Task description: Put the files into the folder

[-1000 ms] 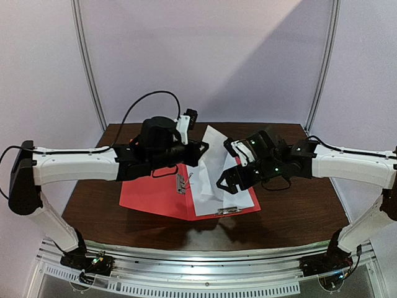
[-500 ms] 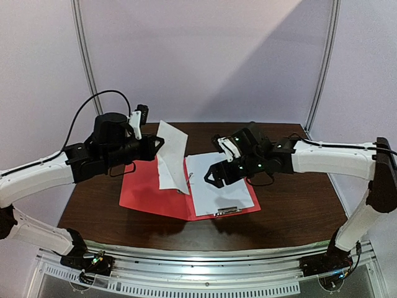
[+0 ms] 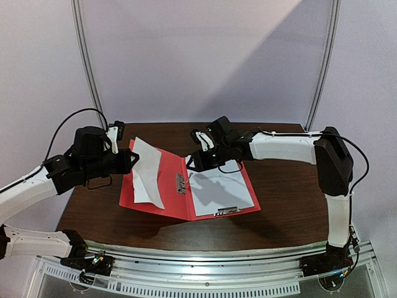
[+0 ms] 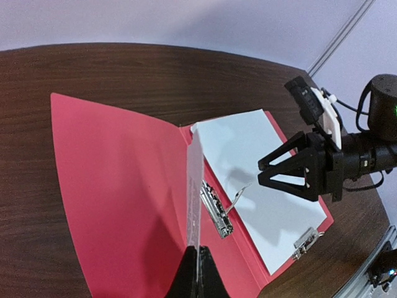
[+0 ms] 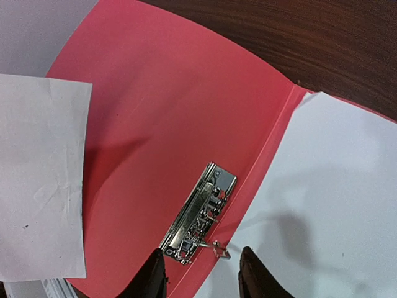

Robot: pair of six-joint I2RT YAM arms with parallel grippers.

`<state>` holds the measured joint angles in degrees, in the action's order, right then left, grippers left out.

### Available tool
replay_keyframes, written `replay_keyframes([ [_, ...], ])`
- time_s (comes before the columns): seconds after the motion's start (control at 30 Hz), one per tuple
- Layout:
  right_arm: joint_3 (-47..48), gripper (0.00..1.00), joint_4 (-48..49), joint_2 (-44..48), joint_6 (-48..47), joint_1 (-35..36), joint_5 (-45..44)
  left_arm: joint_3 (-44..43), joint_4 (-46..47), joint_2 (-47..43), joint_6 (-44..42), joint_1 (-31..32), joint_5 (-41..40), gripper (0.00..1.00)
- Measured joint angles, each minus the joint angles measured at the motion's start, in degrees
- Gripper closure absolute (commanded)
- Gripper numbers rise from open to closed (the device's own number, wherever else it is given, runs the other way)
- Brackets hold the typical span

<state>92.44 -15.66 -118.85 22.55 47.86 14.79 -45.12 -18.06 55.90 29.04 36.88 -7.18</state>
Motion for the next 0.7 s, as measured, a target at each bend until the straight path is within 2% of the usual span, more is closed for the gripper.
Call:
replay_keyframes([
  [0.1, 2.4, 0.74, 0.3, -3.1, 0.1, -0.9, 2.9, 1.2, -0.8, -0.6, 0.0, -1.1, 1.0, 1.00],
  [0.4, 5.3, 0.85, -0.8, -8.4, -1.4, -1.4, 7.4, 3.7, -1.3, -1.3, 0.0, -2.6, 3.4, 1.00],
  [0.7, 4.7, 0.91, -2.4, -9.3, -2.6, -1.4, 10.9, 4.3, -1.1, -1.1, -0.3, -3.3, 4.0, 1.00],
])
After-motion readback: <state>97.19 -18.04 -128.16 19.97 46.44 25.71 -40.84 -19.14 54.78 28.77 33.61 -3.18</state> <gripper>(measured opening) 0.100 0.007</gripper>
